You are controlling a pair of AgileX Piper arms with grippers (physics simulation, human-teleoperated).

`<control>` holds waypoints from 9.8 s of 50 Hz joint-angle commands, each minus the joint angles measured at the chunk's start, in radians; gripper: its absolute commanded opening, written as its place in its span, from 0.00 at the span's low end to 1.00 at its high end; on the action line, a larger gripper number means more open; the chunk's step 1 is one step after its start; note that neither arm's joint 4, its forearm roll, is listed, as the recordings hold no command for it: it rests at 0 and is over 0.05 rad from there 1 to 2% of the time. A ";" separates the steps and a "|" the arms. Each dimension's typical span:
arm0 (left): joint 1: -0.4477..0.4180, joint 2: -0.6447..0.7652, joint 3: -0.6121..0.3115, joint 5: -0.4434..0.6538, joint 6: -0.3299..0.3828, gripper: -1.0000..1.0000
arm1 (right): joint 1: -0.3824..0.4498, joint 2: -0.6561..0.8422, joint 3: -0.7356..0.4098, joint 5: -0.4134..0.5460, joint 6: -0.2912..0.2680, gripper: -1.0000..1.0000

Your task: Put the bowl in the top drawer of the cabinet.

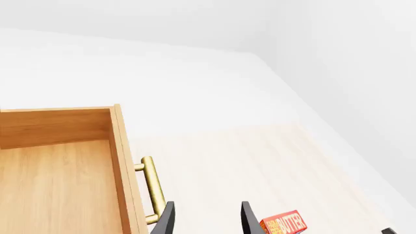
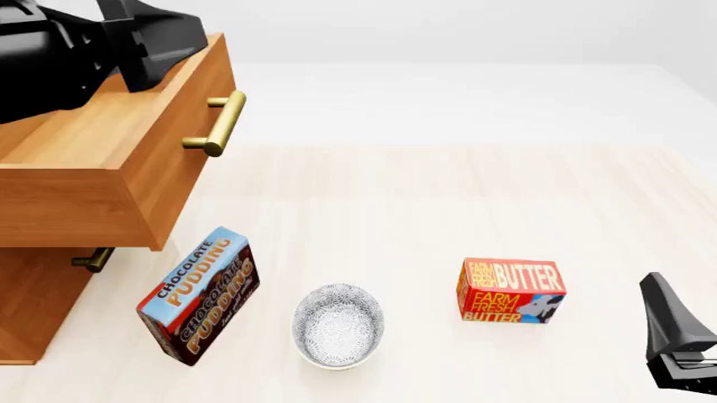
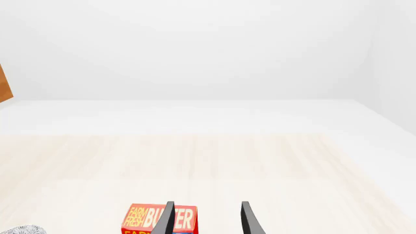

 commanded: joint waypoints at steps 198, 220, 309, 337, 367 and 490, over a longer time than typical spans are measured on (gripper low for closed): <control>-0.202 0.497 0.449 -0.493 -0.265 1.00 | 0.001 -0.002 0.001 0.000 -0.001 1.00; -0.203 0.608 0.473 -0.568 -0.287 1.00 | 0.001 -0.002 0.001 0.000 -0.001 1.00; -0.259 0.569 0.529 -0.594 -0.217 0.00 | 0.001 -0.002 0.001 0.000 -0.001 1.00; -0.288 0.378 0.557 -0.511 -0.112 0.00 | 0.001 -0.002 0.001 0.000 -0.001 1.00; -0.311 0.131 0.491 -0.363 0.029 0.00 | 0.001 -0.002 0.001 0.000 -0.001 1.00; 0.182 0.026 -0.042 -0.100 0.023 0.00 | 0.001 -0.002 0.001 0.000 -0.001 1.00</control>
